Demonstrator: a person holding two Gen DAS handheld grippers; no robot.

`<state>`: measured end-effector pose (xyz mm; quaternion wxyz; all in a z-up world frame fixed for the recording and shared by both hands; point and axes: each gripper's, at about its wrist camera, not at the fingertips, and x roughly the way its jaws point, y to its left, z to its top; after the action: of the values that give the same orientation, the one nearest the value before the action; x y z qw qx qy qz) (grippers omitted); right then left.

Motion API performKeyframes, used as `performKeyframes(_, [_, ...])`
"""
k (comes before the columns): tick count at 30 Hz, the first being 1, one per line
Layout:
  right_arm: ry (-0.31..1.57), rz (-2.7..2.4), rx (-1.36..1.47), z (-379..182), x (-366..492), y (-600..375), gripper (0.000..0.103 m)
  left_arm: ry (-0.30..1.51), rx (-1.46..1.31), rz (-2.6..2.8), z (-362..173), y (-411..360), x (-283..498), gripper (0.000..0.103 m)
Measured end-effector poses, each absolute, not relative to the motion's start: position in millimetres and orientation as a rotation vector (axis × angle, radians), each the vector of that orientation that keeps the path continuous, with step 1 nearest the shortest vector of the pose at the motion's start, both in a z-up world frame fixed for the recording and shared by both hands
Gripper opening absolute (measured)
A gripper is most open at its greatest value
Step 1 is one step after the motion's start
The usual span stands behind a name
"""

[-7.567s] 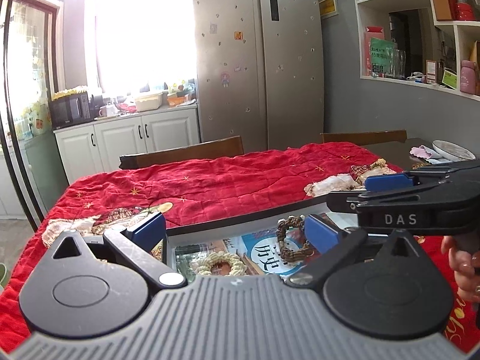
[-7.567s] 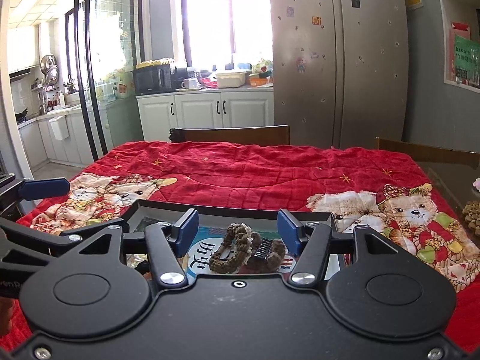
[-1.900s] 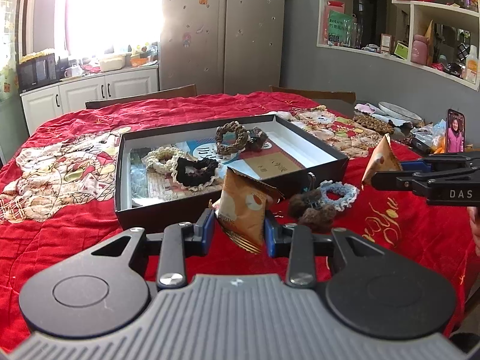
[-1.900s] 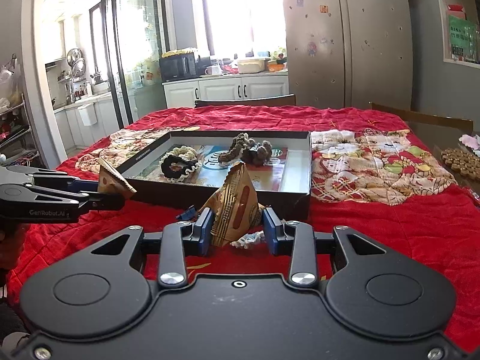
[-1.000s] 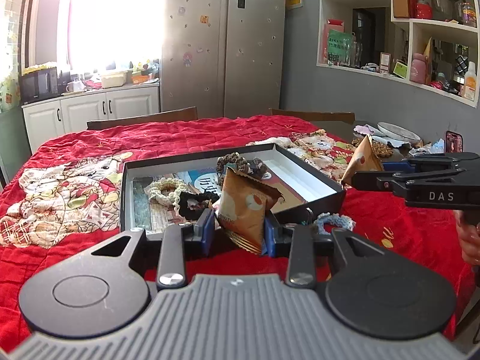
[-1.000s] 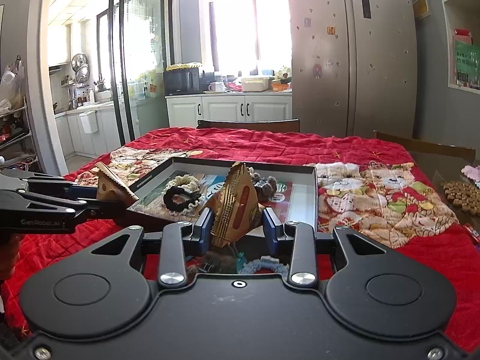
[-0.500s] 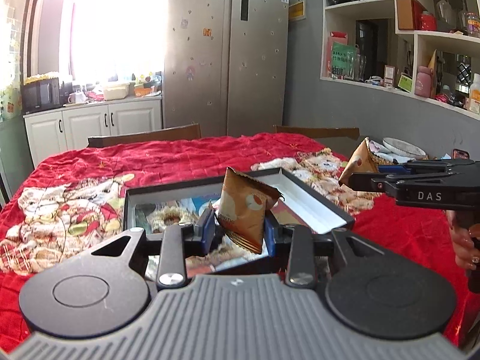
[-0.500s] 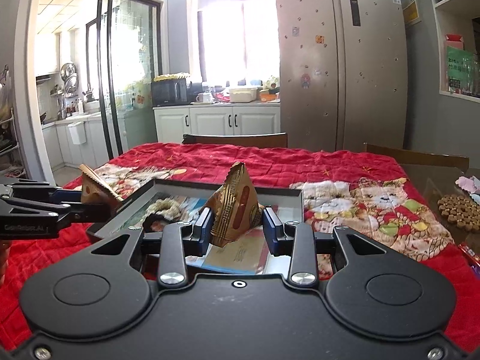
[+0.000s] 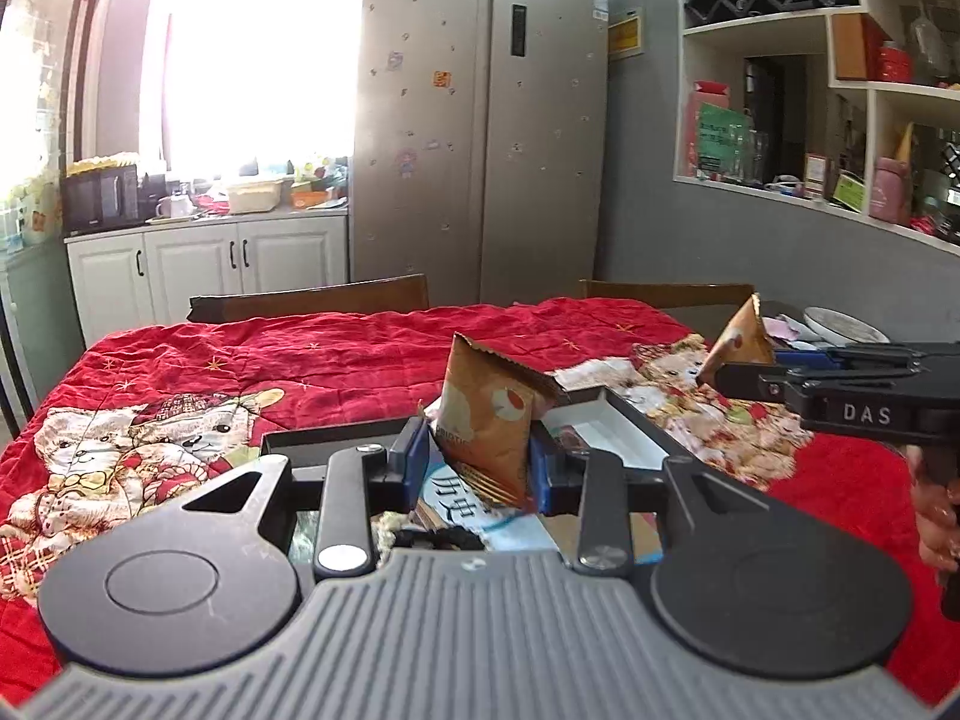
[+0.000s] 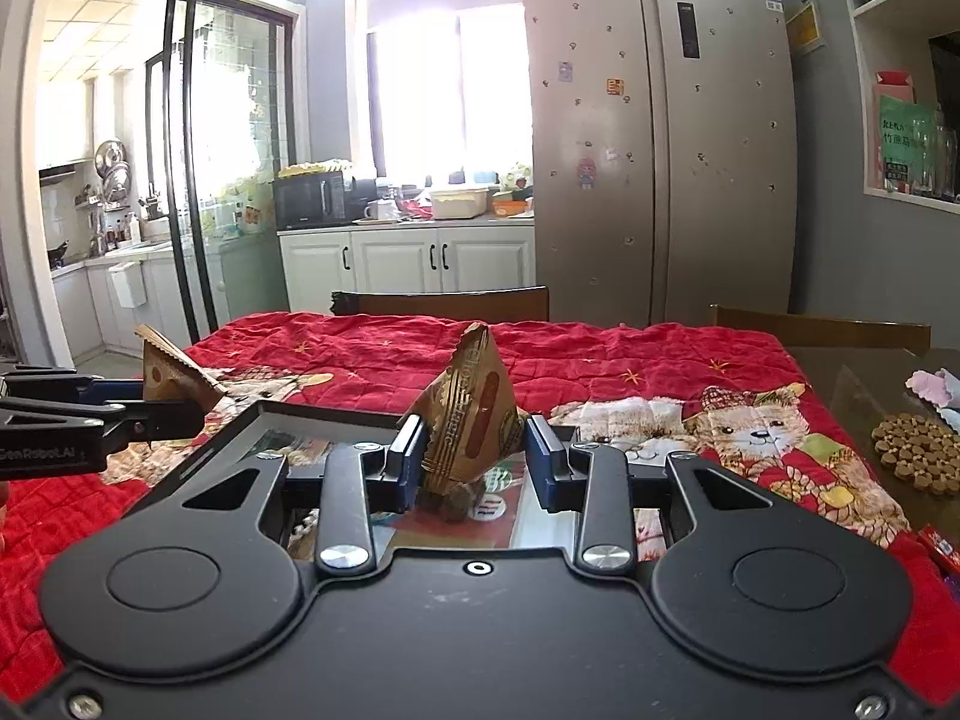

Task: Organize objects
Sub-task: 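Carry tan packet with left tool while right tool carries gold packet over box, then lower tan packet into box with left tool while right tool lowers gold packet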

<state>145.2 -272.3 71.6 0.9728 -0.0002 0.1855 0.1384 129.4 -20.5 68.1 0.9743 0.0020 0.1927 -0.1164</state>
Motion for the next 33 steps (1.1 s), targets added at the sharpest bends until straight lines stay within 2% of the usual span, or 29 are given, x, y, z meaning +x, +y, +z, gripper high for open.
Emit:
performKeyframes(15, [0.483, 0.209, 0.054, 28.7, 232.9, -275.5, 0.034, 0.455, -0.043, -0.139, 42.9, -13.9, 199.7, 0.038])
performKeyframes(33, [0.58, 0.189, 0.042, -15.2, 268.2, -267.0, 0.034, 0.537, -0.032, -0.118, 4.0, -14.3, 237.2, 0.039])
